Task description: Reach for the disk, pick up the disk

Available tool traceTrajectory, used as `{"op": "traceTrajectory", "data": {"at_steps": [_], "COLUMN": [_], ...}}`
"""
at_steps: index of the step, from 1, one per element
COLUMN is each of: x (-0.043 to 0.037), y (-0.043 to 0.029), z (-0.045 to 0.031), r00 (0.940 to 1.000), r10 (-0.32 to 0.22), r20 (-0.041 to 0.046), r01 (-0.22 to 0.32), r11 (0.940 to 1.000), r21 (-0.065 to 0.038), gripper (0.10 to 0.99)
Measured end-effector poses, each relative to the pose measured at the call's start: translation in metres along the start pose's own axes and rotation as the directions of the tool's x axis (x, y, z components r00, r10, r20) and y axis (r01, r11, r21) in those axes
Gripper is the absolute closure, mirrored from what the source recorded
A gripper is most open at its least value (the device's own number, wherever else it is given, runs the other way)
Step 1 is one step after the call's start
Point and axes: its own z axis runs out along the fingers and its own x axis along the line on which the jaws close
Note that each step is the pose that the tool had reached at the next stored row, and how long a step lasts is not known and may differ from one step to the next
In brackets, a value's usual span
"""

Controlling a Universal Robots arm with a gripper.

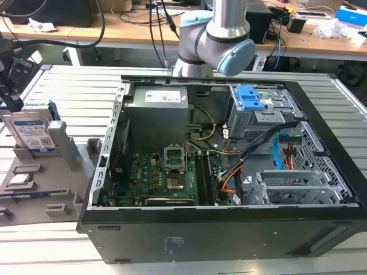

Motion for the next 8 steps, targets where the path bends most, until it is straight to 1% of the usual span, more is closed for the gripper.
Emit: {"op": "traceTrajectory", "data": {"at_steps": [3, 4, 8], "x": [0.0000, 0.0000, 0.0000], "y": [0.0000, 0.0000, 0.0000], "z": [0.0000, 0.0000, 0.0000], "r00": [0.9989, 0.9977, 0.9928], "r10": [-0.046, -0.068, -0.120], "r20": [-0.0017, -0.0025, -0.0045], "r01": [0.046, 0.068, 0.120], "r11": [0.9989, 0.9977, 0.9928], "r21": [0.000, 0.000, 0.000], "gripper": [0.980, 0.980, 0.980]}}
